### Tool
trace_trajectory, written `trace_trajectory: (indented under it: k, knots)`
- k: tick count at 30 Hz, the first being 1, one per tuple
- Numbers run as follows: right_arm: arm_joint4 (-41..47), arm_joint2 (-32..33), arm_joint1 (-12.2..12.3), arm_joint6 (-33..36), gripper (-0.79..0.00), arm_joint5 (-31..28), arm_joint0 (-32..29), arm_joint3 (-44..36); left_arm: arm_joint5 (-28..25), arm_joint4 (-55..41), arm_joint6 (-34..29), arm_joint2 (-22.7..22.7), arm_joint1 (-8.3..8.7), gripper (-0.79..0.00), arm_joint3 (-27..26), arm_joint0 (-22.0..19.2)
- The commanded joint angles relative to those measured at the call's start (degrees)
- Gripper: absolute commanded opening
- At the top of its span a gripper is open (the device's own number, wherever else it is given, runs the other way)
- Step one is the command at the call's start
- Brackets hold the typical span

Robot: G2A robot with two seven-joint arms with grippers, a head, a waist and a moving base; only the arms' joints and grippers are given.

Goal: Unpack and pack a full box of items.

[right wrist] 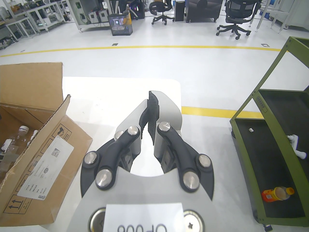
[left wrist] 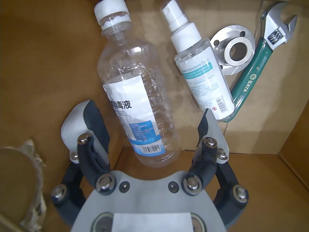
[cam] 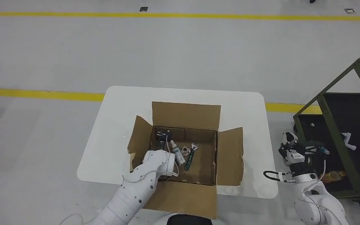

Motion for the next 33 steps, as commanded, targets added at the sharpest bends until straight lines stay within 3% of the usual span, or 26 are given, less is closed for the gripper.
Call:
trace_trajectory:
  k: [1,6,8,9,13,15,18,21,23,24,25,26,28,30,33]
  knots:
    - [0.0,0.0,0.0,0.0,-0.785,0.0,0.0,0.0,-0.1,0.8,-0.3,0.2,-0.12,-0.12,0.3,0.1]
    - [0.0,0.0,0.0,0.0,-0.785,0.0,0.0,0.0,-0.3,1.6,-0.3,0.6,-0.62,-0.157,1.6,0.0]
    - [0.0,0.0,0.0,0.0,-0.785,0.0,0.0,0.0,-0.4,1.8,-0.2,0.6,-0.83,-0.332,2.0,-0.1]
    - [0.0,0.0,0.0,0.0,-0.785,0.0,0.0,0.0,-0.4,1.9,-0.2,0.7,-0.94,-0.369,2.2,-0.2]
    - [0.0,0.0,0.0,0.0,-0.785,0.0,0.0,0.0,-0.4,2.2,0.0,0.8,-1.36,-0.363,3.4,-0.3]
    - [0.0,0.0,0.0,0.0,-0.785,0.0,0.0,0.0,-0.5,2.1,0.0,0.8,-1.56,-0.289,3.8,-0.3]
    - [0.0,0.0,0.0,0.0,-0.785,0.0,0.0,0.0,-0.7,2.2,0.0,0.6,-1.8,-0.302,4.2,-0.4]
    - [0.0,0.0,0.0,0.0,-0.785,0.0,0.0,0.0,-1.0,2.0,0.0,0.3,-2.01,-0.363,4.4,-0.4]
    - [0.0,0.0,0.0,0.0,-0.785,0.0,0.0,0.0,-1.2,1.9,0.1,0.1,-2.12,-0.462,4.5,-0.3]
    - [0.0,0.0,0.0,0.0,-0.736,0.0,0.0,0.0,-1.3,1.9,0.1,0.0,-2.17,-0.545,4.5,-0.3]
    - [0.0,0.0,0.0,0.0,-0.573,0.0,0.0,0.0,-1.3,2.0,0.1,-0.2,-2.21,-0.717,4.5,-0.3]
    - [0.0,0.0,0.0,0.0,-0.551,0.0,0.0,0.0,-1.3,2.1,0.2,-0.3,-2.24,-0.785,4.4,-0.2]
    - [0.0,0.0,0.0,0.0,-0.443,0.0,0.0,0.0,-1.4,2.3,0.2,-0.6,-2.28,-0.785,3.9,-0.1]
    - [0.0,0.0,0.0,0.0,0.0,0.0,0.0,0.0,-1.4,2.3,0.2,-1.1,-2.3,-0.785,3.4,0.2]
    - [0.0,0.0,0.0,0.0,0.0,0.0,0.0,0.0,-1.7,2.5,0.1,-1.8,-2.29,-0.785,2.6,0.6]
